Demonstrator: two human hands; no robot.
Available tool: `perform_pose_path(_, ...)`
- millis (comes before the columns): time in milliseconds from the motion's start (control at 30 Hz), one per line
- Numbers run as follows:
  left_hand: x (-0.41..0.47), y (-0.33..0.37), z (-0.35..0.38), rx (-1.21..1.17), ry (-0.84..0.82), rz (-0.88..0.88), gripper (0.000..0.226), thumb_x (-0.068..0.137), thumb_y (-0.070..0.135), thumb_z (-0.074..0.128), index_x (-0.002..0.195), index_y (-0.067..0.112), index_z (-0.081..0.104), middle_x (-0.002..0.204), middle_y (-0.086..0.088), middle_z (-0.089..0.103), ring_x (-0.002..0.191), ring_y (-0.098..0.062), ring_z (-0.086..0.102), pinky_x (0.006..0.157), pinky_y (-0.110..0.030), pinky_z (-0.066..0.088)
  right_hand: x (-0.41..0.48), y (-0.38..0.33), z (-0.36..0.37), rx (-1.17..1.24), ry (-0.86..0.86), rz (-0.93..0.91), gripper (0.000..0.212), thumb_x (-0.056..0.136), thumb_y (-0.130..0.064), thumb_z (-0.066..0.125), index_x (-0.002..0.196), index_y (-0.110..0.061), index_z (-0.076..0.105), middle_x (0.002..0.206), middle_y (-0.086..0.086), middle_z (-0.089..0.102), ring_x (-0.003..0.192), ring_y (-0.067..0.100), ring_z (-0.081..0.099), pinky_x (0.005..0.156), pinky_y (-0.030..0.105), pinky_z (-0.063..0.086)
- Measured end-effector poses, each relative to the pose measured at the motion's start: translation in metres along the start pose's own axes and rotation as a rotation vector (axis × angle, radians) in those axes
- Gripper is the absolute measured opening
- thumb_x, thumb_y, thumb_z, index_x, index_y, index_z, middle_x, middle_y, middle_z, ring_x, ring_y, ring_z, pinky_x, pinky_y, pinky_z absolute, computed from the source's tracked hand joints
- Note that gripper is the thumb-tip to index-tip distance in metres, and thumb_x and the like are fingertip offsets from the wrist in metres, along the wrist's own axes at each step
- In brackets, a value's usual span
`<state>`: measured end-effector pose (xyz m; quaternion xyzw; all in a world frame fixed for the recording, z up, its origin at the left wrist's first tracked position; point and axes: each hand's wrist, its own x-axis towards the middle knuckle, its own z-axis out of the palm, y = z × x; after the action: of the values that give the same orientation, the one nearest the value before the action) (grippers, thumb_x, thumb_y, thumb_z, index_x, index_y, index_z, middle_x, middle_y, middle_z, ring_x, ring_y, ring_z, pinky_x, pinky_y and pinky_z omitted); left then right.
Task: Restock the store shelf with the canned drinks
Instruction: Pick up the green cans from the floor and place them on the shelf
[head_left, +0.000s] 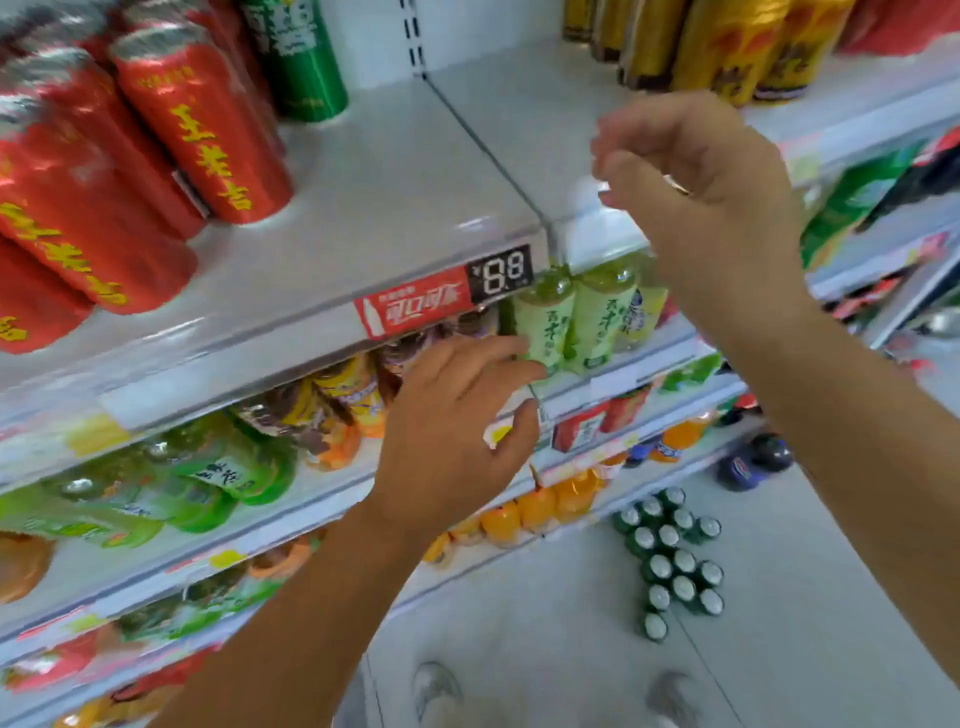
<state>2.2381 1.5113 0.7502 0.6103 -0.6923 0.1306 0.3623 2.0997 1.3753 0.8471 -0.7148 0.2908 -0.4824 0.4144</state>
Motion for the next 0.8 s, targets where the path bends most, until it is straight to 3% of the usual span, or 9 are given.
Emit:
perform_pose_path(67,-0.019,0.013,0.050,-0.136,-0.153,-0.072,0.022,0.089,0.021,0.059,0.105,0.015,0.073,0.118,-0.002,0.067,0.106,-0.022,0.060,0.098,-0.022,0.039,-0.040,0.034,-0.031,0.030,0.090,0.108,0.012,0.089,-0.014,0.058,0.099,-0.019,0.063,0.095,0.005,0.067,0.089,0.026,0.065,0.080,0.048,0.054)
perform_pose_path(100,-0.031,0.018,0.076,-0.180,-0.238,-0.112,0.024,0.088,0.024,0.058,0.107,0.017,0.072,0.119,0.000,0.066,0.108,-0.021,0.058,0.098,-0.022,0.040,-0.060,0.055,-0.045,0.020,0.126,0.194,0.012,0.089,-0.015,0.057,0.099,-0.018,0.063,0.094,0.005,0.067,0.089,0.030,0.064,0.080,0.050,0.053)
perform_pose_path(300,-0.155,0.037,0.232,-0.282,-0.784,-0.268,0.041,0.082,0.040,0.050,0.112,0.018,0.067,0.123,-0.002,0.064,0.115,-0.014,0.052,0.096,-0.031,0.043,-0.204,0.249,-0.101,-0.095,0.258,0.866,0.015,0.084,-0.017,0.062,0.093,-0.030,0.063,0.087,-0.010,0.067,0.084,0.013,0.063,0.090,0.049,0.051)
perform_pose_path(367,-0.205,0.040,0.283,-0.303,-0.962,-0.365,0.048,0.081,0.044,0.048,0.117,0.018,0.066,0.128,-0.001,0.061,0.120,-0.016,0.054,0.097,-0.033,0.047,-0.262,0.321,-0.113,-0.132,0.285,1.074,0.013,0.074,-0.034,0.063,0.087,-0.035,0.064,0.083,-0.009,0.067,0.085,0.016,0.064,0.088,0.052,0.051)
perform_pose_path(433,-0.248,0.044,0.331,-0.297,-1.108,-0.487,0.048,0.081,0.041,0.052,0.123,0.022,0.062,0.131,0.004,0.057,0.118,-0.016,0.056,0.094,-0.030,0.047,-0.321,0.391,-0.120,-0.132,0.276,1.263,0.025,0.059,-0.047,0.057,0.082,-0.039,0.062,0.082,-0.006,0.066,0.088,0.025,0.065,0.087,0.054,0.051)
perform_pose_path(533,-0.309,0.044,0.407,-0.291,-1.236,-0.627,0.040,0.086,0.032,0.062,0.126,0.027,0.057,0.131,0.008,0.051,0.115,-0.014,0.056,0.089,-0.029,0.047,-0.397,0.479,-0.118,-0.176,0.219,1.446,0.019,0.069,-0.035,0.063,0.087,-0.038,0.057,0.088,-0.003,0.062,0.093,0.026,0.064,0.090,0.051,0.050)
perform_pose_path(633,-0.366,0.038,0.487,-0.244,-1.325,-0.748,0.041,0.090,0.037,0.060,0.130,0.030,0.053,0.134,0.011,0.047,0.116,-0.012,0.055,0.091,-0.034,0.050,-0.459,0.564,-0.112,-0.252,0.093,1.551,0.024,0.084,-0.024,0.064,0.103,-0.036,0.056,0.108,-0.005,0.060,0.100,0.018,0.062,0.091,0.040,0.050)
perform_pose_path(733,-0.412,0.027,0.563,-0.224,-1.370,-0.817,0.043,0.092,0.041,0.057,0.132,0.028,0.053,0.136,0.007,0.048,0.118,-0.014,0.056,0.095,-0.037,0.049,-0.501,0.644,-0.104,-0.310,-0.054,1.633,0.040,0.088,-0.026,0.061,0.127,-0.030,0.051,0.126,-0.005,0.053,0.093,0.012,0.055,0.073,0.023,0.045)
perform_pose_path(800,-0.440,0.014,0.611,-0.218,-1.394,-0.816,0.045,0.092,0.043,0.057,0.133,0.026,0.052,0.137,0.004,0.048,0.118,-0.017,0.056,0.097,-0.039,0.048,-0.523,0.692,-0.096,-0.343,-0.123,1.647,0.053,0.086,-0.029,0.065,0.136,-0.029,0.045,0.135,-0.004,0.049,0.088,0.012,0.054,0.069,0.024,0.046)
